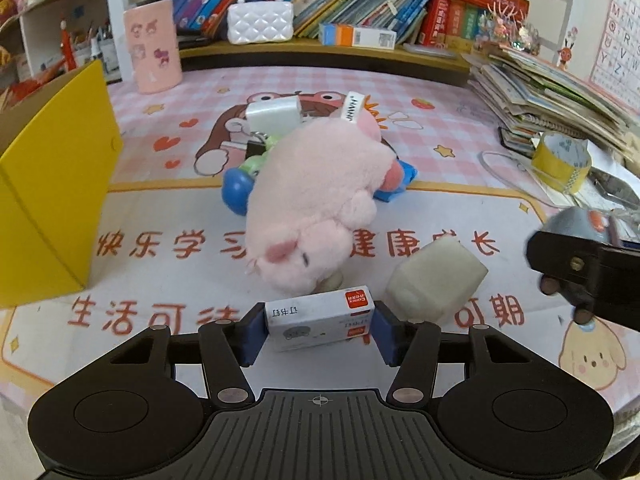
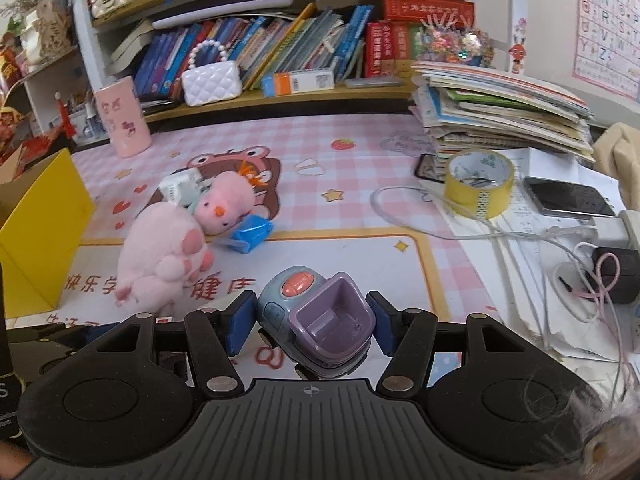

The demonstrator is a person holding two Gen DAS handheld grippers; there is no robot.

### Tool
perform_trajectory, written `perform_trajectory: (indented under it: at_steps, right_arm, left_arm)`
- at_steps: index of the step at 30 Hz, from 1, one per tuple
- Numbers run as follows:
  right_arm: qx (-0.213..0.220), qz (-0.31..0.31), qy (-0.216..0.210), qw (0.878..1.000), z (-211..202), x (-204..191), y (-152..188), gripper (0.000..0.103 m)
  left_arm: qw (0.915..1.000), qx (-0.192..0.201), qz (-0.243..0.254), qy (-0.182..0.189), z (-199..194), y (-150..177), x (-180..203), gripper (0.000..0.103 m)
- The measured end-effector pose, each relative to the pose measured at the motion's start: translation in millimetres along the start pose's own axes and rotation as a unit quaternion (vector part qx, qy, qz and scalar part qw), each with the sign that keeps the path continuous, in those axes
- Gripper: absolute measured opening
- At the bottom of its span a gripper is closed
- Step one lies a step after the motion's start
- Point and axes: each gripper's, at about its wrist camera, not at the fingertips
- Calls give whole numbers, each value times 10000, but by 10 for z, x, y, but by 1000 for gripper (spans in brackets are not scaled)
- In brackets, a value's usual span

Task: Organize objects
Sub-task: 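Grasp the grey-purple toy car with the right tool while the left tool grasps the white medicine box, then carry the toy car and medicine box with both tools over the yellow box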

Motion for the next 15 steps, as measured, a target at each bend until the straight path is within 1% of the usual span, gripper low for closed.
perform_trajectory:
  at_steps: [5, 8, 12, 15]
  right_arm:
    - [-83, -115, -242, 9996, 53, -174, 10, 57]
    - [-206, -203, -378, 9989, 75, -317, 33, 57]
    - [-245, -405, -572, 9972, 73, -577, 54, 57]
    - [-289, -557, -724, 9954, 63, -841, 65, 57]
  left_arm:
    - [9996, 23, -249, -120, -118, 40, -207, 54]
    - [9985, 119, -475, -227, -219, 47, -395, 53]
    - [9968, 299, -676, -313, -396, 67, -684, 53]
    - [9943, 353, -916, -427, -526, 117, -969, 53]
Point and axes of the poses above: each gripper's, at about its wrist camera, not at the fingertips, and z roughly the way its jaws point, x to its right, y to its underside, and after that the axes turned 5 degrees about -z, right-handed
